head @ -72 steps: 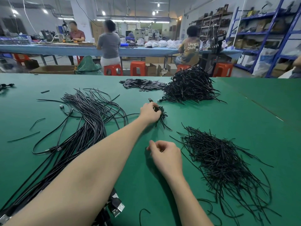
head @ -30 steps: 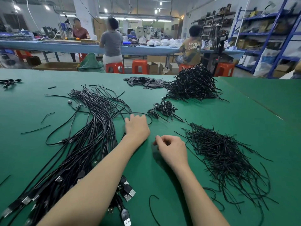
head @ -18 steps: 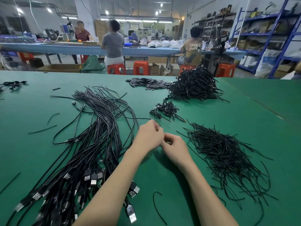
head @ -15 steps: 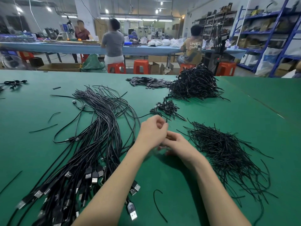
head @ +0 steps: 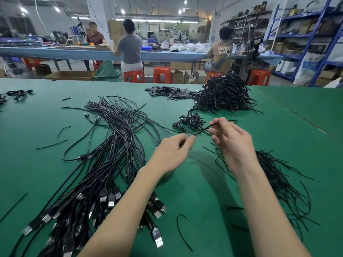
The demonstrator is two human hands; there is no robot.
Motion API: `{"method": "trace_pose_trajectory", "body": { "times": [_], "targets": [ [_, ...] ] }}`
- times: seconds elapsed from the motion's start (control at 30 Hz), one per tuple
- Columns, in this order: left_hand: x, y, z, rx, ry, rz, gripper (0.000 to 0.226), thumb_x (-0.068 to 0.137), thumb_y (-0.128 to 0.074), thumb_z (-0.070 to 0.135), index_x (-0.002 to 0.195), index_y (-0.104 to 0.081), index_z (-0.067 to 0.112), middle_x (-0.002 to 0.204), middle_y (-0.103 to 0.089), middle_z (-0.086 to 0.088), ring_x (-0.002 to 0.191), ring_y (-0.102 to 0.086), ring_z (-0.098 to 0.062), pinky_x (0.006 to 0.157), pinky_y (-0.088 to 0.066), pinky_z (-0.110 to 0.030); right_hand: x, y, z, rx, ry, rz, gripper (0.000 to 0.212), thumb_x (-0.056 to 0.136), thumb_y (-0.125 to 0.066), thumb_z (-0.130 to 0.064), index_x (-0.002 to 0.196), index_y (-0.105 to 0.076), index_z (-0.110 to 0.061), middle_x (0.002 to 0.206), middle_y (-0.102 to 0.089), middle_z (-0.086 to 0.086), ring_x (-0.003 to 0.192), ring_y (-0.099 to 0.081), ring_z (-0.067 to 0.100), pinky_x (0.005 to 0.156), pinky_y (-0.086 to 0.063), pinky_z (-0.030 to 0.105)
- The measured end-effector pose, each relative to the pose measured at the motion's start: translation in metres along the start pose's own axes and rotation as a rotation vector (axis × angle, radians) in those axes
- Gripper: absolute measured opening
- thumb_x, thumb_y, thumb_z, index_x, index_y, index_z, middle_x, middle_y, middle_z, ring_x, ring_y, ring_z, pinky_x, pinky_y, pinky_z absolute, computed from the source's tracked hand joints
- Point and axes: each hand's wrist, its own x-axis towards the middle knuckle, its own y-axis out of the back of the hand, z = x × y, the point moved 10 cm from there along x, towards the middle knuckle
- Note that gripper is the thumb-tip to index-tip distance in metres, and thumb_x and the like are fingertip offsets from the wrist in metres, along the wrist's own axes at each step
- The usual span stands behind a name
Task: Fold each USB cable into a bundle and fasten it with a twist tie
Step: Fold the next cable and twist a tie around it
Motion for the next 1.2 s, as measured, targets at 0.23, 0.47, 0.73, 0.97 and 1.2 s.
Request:
{"method": "trace_pose_trajectory", "body": {
  "times": [0.23, 0.47, 0.73, 0.97, 1.2],
  "targets": [
    [-0.004, 0.023, 0.009, 0.172, -0.082, 0.158, 0.039, 0.104, -0.036, 0.048, 0.078, -0.047, 0.021, 0.061, -0.055, 0.003, 0.065, -0.054, -0.021, 0.06, -0.04, -0.033, 0.0, 0.013, 0.002, -0.345, -0.109, 0.041, 0.04, 0.106, -0.051, -0.037, 0.09, -0.073, -0.008, 0.081, -0.077, 0.003, 0.059, -0.068, 0.01, 0.058, -0.056, 0.024],
    [-0.005, 0.033, 0.027, 0.283, -0.125, 0.21, 0.048, 0.104, -0.034, 0.042, 0.078, -0.065, 0.018, 0.063, -0.059, 0.005, 0.081, -0.057, -0.024, 0.079, -0.048, -0.039, -0.012, -0.012, -0.047, -1.291, 0.462, 0.105, 0.027, 0.09, -0.063, -0.051, 0.081, -0.068, -0.026, 0.075, -0.068, -0.016, 0.072, -0.06, 0.008, 0.068, -0.05, 0.032],
    [-0.015, 0.05, 0.024, 0.087, -0.097, 0.506, 0.03, 0.084, -0.069, 0.049, 0.094, -0.054, 0.024, 0.095, -0.053, 0.01, 0.098, -0.043, -0.012, 0.088, -0.036, -0.034, -0.007, -0.027, 0.017, -0.821, 0.061, -0.212, 0.019, 0.098, -0.061, -0.017, 0.085, -0.074, -0.015, 0.064, -0.068, -0.006, 0.047, -0.063, 0.017, 0.061, -0.055, 0.031],
    [0.003, -0.005, -0.005, -0.663, 0.286, -0.026, 0.051, 0.104, -0.037, 0.052, 0.083, -0.068, 0.018, 0.081, -0.072, 0.002, 0.075, -0.065, -0.014, 0.065, -0.047, -0.027, -0.019, -0.048, 0.035, -0.569, -0.079, -0.406, 0.01, 0.097, -0.068, -0.019, 0.096, -0.075, -0.013, 0.071, -0.066, 0.002, 0.052, -0.056, 0.018, 0.061, -0.057, 0.031],
    [0.0, -0.004, 0.003, -1.227, 0.32, -0.001, 0.041, 0.109, -0.03, 0.038, 0.075, -0.044, 0.02, 0.054, -0.044, 0.008, 0.051, -0.055, -0.012, 0.05, -0.042, -0.02, -0.038, -0.043, 0.063, -0.727, -0.346, -0.647, 0.023, 0.105, -0.054, -0.028, 0.116, -0.075, -0.027, 0.086, -0.072, 0.002, 0.076, -0.066, 0.015, 0.079, -0.055, 0.034]
  ]
}}
